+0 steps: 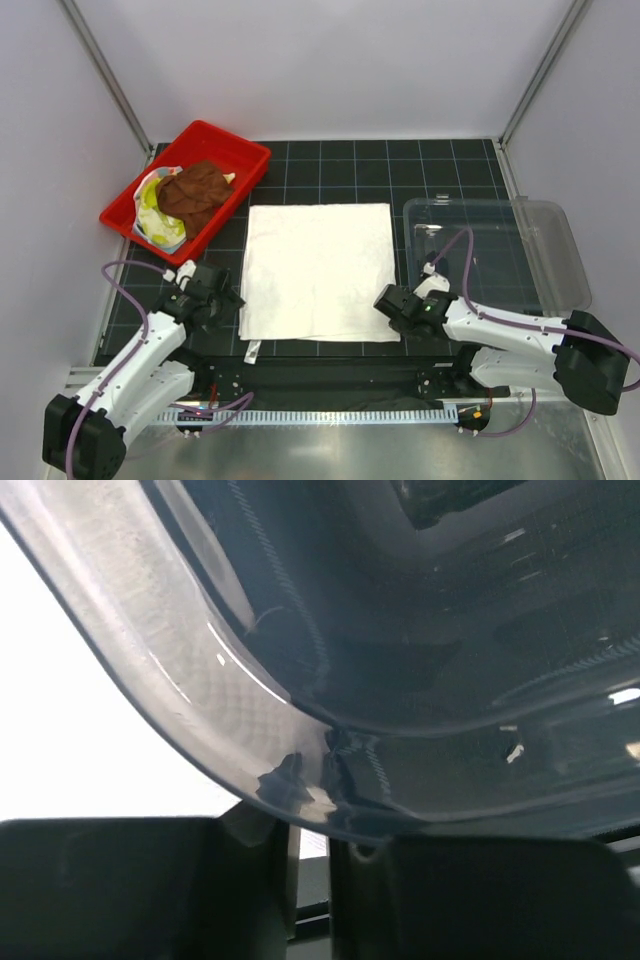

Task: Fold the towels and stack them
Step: Fold the towel

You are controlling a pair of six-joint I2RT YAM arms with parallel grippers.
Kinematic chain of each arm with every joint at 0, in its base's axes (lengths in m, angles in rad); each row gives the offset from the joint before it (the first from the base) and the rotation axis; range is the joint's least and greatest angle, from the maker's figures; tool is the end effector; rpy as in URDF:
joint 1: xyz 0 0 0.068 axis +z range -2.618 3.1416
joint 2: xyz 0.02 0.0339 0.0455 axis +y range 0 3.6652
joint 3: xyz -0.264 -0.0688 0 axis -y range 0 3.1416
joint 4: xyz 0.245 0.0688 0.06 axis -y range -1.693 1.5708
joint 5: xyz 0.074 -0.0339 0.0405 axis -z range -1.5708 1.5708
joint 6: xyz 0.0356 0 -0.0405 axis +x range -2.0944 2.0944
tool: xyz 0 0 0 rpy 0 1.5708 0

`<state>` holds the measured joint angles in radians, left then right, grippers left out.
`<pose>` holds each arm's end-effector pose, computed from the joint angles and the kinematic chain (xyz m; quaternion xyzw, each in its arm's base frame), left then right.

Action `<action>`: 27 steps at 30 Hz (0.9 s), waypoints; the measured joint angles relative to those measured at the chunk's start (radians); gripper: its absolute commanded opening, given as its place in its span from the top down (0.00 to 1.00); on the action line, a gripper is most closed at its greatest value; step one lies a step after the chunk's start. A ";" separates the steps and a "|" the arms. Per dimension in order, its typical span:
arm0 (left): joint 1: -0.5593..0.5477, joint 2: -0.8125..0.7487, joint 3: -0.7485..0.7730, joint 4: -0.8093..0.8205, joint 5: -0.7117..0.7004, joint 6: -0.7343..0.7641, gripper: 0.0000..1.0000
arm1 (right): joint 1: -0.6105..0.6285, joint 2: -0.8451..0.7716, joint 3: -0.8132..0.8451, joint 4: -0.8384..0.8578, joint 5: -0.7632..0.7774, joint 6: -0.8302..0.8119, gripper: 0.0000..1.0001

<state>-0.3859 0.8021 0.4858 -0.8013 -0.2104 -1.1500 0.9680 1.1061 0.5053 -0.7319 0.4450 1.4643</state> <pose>0.1284 -0.0442 0.1863 -0.3832 0.8904 -0.0816 0.2318 0.1049 0.1254 0.1574 0.2633 0.9323 0.0325 0.2457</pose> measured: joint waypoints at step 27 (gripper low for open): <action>-0.021 0.051 0.014 0.002 0.075 0.042 0.46 | 0.000 -0.068 0.066 -0.042 0.000 -0.130 0.99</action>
<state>-0.4072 0.8528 0.4999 -0.7994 -0.1356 -1.1084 0.9680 1.0386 0.5709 -0.7734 0.4446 1.3342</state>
